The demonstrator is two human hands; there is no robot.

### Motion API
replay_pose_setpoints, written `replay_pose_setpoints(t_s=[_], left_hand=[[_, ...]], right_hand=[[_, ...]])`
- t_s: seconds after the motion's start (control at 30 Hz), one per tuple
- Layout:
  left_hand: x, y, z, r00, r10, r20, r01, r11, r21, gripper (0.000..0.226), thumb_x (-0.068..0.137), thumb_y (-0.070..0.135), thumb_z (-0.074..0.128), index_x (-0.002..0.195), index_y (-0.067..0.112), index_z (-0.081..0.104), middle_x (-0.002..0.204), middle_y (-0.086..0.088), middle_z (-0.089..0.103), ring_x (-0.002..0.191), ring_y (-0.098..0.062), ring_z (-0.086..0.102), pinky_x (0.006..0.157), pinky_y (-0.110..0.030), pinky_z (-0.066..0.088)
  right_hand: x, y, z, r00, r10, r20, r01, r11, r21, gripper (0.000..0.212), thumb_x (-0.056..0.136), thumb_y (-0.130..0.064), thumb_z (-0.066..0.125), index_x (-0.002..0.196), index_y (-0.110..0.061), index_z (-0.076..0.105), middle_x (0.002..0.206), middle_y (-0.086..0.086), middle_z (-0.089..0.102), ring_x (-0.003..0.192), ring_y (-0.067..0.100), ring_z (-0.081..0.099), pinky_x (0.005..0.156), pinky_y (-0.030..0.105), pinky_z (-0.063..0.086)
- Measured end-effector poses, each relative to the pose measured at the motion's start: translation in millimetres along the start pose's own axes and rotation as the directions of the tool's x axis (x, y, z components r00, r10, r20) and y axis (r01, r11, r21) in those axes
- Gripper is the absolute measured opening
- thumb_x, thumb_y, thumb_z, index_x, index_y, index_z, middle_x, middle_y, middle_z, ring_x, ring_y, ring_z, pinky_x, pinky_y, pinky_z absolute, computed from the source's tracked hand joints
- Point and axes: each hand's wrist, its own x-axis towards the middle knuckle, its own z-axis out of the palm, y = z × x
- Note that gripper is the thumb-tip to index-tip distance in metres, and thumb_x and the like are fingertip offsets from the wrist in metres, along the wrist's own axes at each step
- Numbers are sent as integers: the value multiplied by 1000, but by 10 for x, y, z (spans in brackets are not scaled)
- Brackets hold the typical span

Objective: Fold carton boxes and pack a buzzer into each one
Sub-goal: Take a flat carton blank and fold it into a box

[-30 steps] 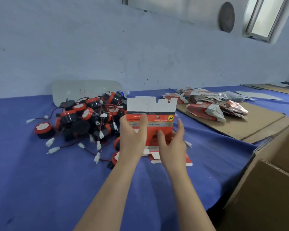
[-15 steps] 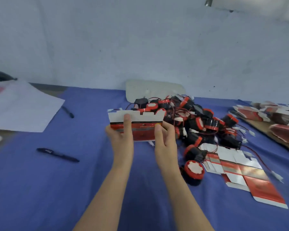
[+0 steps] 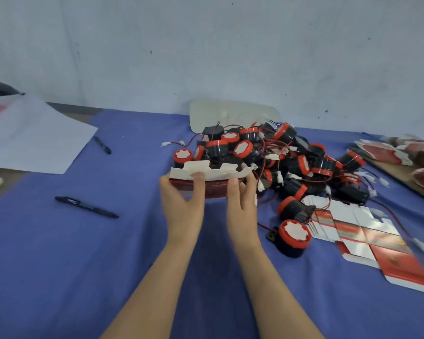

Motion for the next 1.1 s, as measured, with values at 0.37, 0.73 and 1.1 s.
replay_pose_setpoints(t_s=[0.37, 0.73, 1.1], left_hand=[[-48, -42, 41, 950, 10, 313, 47, 984, -174, 73, 73, 65, 36, 140, 36, 41, 144, 14, 44, 128, 3, 42, 99, -12, 38], [-40, 49, -15, 968, -18, 249, 89, 957, -276, 32, 98, 40, 36, 114, 25, 60, 103, 10, 66, 86, 7, 62, 69, -9, 48], [-115, -5, 7, 912, 87, 400, -69, 996, -59, 36, 96, 56, 27, 130, 45, 35, 132, 29, 42, 124, 16, 36, 99, -6, 28]], right_hand=[[16, -69, -20, 998, 38, 45, -42, 994, 97, 47, 95, -37, 49, 140, -24, 42, 119, -5, 61, 103, -2, 58, 95, 26, 48], [70, -82, -159, 968, 166, 190, -188, 977, 105, 13, 95, -20, 56, 103, -26, 64, 84, -19, 65, 70, -10, 57, 59, 7, 43], [92, 29, -132, 995, 90, 43, -82, 981, -173, 49, 95, 3, 37, 130, -29, 50, 126, 1, 59, 113, 19, 53, 91, 26, 43]])
